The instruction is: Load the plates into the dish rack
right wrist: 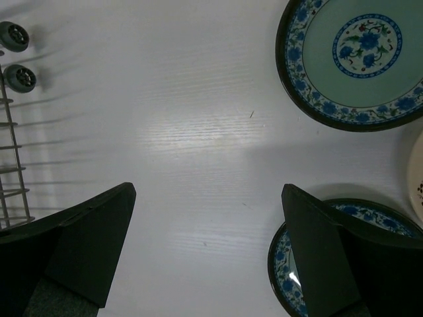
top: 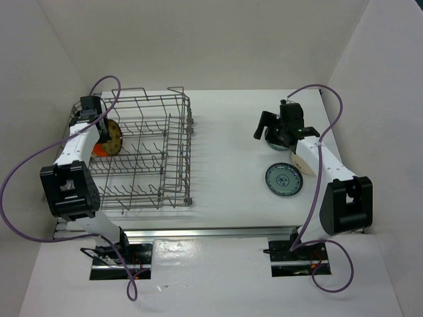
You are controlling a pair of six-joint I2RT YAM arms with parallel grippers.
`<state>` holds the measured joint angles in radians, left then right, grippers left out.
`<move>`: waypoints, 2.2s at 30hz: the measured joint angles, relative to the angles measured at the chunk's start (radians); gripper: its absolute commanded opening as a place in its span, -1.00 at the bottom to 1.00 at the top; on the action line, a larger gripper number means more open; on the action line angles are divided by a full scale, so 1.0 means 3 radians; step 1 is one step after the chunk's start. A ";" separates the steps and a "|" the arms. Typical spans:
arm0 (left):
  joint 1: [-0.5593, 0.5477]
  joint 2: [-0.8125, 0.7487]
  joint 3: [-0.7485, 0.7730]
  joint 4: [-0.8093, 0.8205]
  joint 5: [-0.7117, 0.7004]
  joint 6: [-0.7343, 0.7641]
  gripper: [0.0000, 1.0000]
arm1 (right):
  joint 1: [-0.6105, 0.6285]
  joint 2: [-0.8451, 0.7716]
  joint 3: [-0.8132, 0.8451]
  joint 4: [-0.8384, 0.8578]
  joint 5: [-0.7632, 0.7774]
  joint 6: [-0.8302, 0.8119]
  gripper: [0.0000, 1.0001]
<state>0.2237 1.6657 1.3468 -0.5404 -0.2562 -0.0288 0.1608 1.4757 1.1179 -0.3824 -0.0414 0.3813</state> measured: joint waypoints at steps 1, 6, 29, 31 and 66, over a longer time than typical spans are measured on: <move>-0.0015 0.0004 0.0010 -0.0014 -0.0018 0.0000 -1.00 | 0.0000 0.0000 0.0000 0.0000 0.0003 0.0001 1.00; -0.0022 0.0029 0.0093 -0.0127 -0.0029 -0.0006 -0.35 | -0.0031 0.0000 0.0000 0.0000 0.0031 0.0008 1.00; -0.0584 -0.1013 0.0565 -0.0134 0.1336 -0.0305 0.75 | -0.0935 0.0749 -0.0025 0.0254 0.0060 -0.0183 1.00; -0.0669 -0.1199 0.0495 0.0037 0.1745 -0.0385 0.78 | -0.0998 0.0907 -0.0010 0.0278 -0.0033 -0.0253 1.00; -0.1382 -0.1026 0.0254 0.0188 0.2880 -0.0537 0.78 | -0.1409 0.2078 0.1007 0.0526 -0.0872 -0.0671 -1.00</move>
<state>-0.1909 1.3579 1.4231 -0.4839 0.6079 -0.1898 -0.2619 2.0991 1.4200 -0.2245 -0.3031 0.1799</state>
